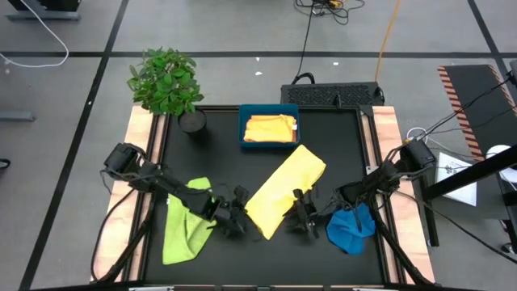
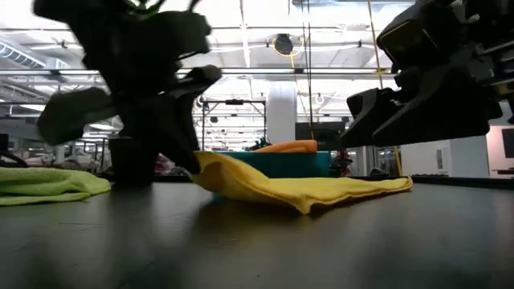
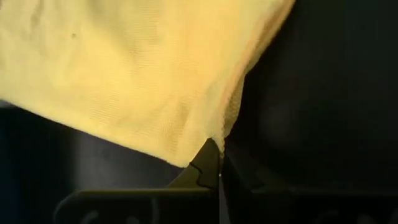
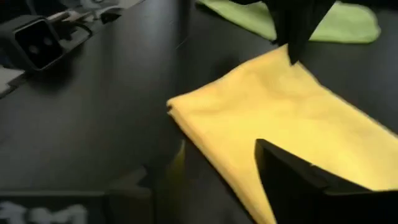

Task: Fold microfiber towels
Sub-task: Fold the yellow microfiber towel

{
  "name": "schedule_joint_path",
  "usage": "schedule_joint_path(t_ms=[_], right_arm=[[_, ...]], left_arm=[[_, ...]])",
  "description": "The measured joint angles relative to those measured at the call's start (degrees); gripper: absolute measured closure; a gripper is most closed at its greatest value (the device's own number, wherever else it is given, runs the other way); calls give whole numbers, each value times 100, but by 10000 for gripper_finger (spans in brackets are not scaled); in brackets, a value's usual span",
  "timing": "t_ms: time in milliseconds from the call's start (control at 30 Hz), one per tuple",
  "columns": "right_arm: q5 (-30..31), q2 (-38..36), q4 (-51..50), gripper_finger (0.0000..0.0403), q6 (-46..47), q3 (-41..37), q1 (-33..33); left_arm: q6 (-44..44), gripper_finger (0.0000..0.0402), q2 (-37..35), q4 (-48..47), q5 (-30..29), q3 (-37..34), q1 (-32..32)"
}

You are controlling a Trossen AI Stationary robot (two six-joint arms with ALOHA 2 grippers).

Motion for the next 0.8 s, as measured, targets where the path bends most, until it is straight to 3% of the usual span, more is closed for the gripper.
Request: schedule_joint_path(t_ms=[233, 600, 800], right_arm=[[499, 168, 11, 155, -364, 149, 243], [1510, 164, -315, 165, -330, 177, 304], [1553, 100, -643, 170, -123, 174, 311]], left_arm=[[-966, 397, -7, -190, 1153, 481, 530], [-1558, 397, -11, -154, 1913, 1004, 1494], [-1455, 398, -11, -135, 2255, 1161, 2096]])
